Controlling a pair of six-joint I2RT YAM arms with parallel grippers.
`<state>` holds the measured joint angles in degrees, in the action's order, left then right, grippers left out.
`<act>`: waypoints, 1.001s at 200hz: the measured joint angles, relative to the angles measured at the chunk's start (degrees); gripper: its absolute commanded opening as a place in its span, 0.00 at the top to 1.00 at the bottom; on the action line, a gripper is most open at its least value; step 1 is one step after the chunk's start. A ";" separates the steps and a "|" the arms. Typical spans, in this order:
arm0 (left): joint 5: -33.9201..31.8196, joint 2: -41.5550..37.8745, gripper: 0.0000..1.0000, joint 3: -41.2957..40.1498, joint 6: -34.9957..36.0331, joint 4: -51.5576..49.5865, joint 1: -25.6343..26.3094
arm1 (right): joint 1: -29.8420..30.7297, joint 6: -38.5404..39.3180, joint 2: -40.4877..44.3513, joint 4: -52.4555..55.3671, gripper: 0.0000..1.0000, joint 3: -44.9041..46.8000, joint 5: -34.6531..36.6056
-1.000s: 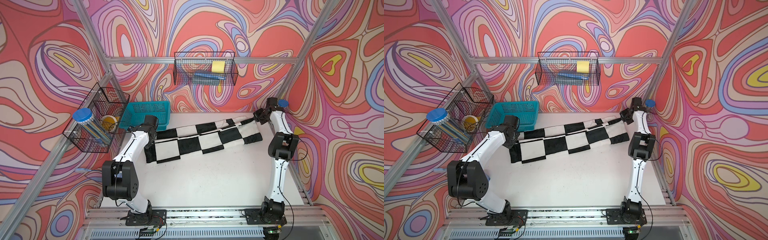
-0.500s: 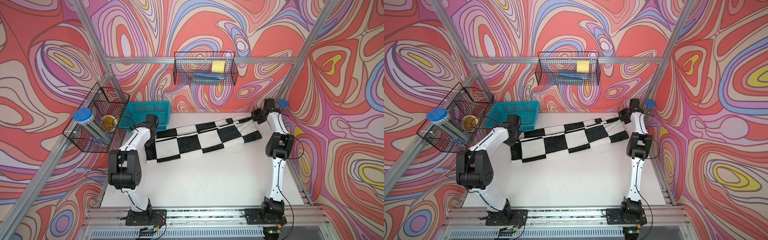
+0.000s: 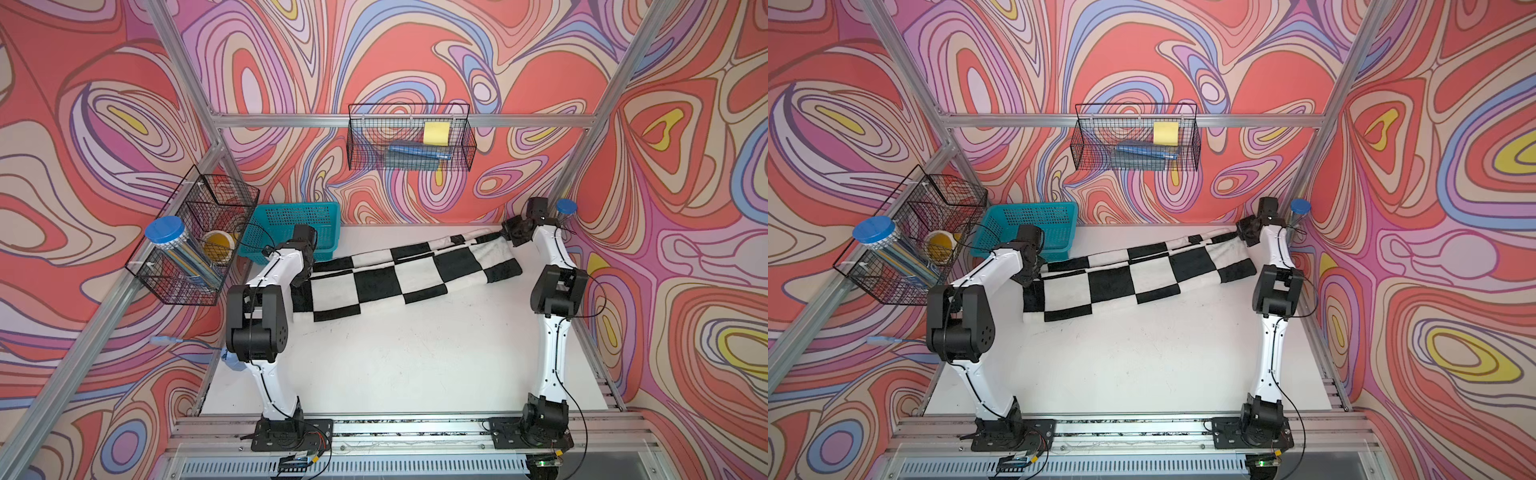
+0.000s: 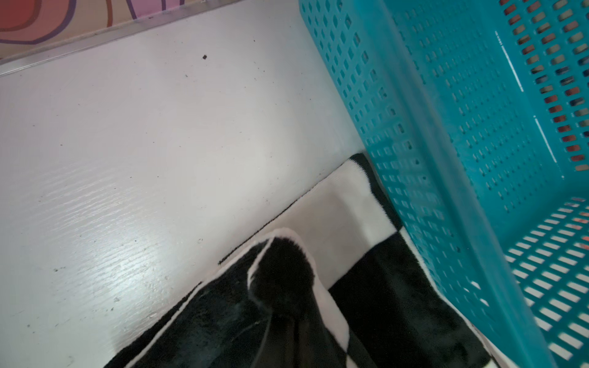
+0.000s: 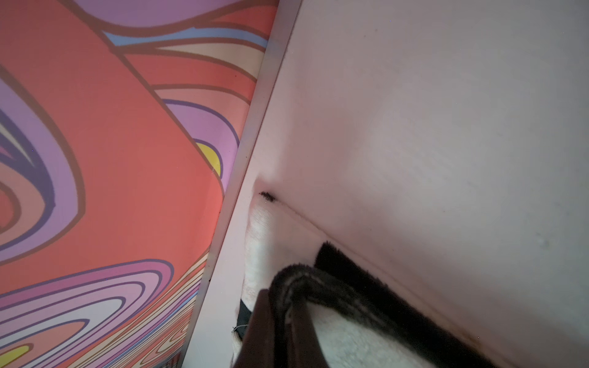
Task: Roll up the pillowcase
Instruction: Fold the pillowcase at the center of the board.
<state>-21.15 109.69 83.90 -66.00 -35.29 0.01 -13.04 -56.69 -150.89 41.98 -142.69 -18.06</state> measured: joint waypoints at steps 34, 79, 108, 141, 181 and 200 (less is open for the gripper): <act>0.24 1.46 1.00 0.96 0.24 0.81 -0.63 | 0.00 0.00 -0.02 -0.74 0.96 0.81 0.02; 0.68 2.49 0.60 1.77 1.11 2.03 -1.31 | 0.00 -1.29 -0.04 -3.23 0.49 1.84 0.00; 1.49 2.60 0.26 1.62 2.03 4.42 -1.73 | -0.04 -1.27 -0.04 -5.81 0.36 2.01 -0.26; 2.47 1.42 0.14 -0.17 3.39 7.87 -1.81 | -0.04 -0.61 0.66 -7.87 0.38 5.01 -0.48; 3.58 -5.97 0.27 -2.99 6.29 8.90 -0.28 | 0.79 3.26 7.04 -8.20 0.72 15.39 -1.75; 5.01 -11.52 0.79 -4.70 8.76 9.20 2.05 | 2.82 6.16 13.53 -8.74 0.91 23.06 -2.38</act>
<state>-16.14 98.17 79.20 -57.23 -26.09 2.07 -10.22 -50.52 -137.36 33.23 -119.63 -20.45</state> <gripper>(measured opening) 0.646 0.174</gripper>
